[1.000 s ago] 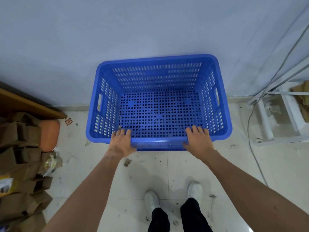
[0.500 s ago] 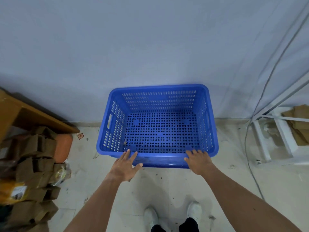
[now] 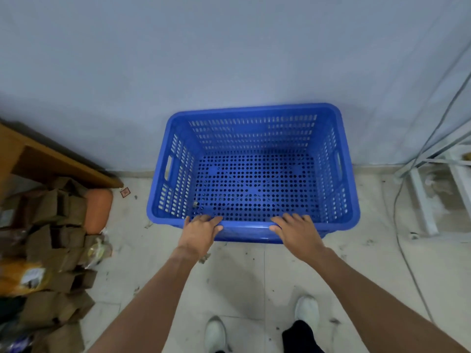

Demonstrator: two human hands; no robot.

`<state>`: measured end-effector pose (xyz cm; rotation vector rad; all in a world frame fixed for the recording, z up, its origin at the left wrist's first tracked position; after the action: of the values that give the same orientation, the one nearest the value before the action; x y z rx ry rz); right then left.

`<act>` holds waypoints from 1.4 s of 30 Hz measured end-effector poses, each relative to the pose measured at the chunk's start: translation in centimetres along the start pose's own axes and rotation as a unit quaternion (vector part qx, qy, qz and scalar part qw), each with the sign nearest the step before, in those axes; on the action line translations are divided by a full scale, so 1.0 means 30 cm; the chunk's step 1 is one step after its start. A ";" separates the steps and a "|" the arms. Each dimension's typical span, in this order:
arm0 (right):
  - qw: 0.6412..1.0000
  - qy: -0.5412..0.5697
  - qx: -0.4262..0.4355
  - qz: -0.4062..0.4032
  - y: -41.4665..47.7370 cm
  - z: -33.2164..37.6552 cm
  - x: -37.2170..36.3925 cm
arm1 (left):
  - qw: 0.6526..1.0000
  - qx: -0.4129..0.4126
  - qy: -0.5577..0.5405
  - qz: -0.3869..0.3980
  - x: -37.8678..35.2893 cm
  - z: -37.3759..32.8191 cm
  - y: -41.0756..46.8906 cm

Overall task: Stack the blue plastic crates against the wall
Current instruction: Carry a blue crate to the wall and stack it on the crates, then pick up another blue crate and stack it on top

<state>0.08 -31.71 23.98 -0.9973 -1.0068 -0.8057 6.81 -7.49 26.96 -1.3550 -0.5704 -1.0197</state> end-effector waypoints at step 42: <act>0.688 0.242 -0.663 -0.168 -2.779 0.899 -0.375 | 0.802 -0.581 0.106 0.094 -0.508 -1.249 -2.074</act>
<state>-86.21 -34.23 42.76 -1.6510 0.0560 -2.1195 -61.43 -33.68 39.77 -2.2398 0.4981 -1.3912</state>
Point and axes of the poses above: each hand's wrist, its own y-axis towards the middle knuckle, its own x-axis out of the back of the hand, z = x × y, the point moved 8 cm from there along y, towards the middle knuckle, and after that the axes turned 12 degrees about x, right-handed, at the moved point
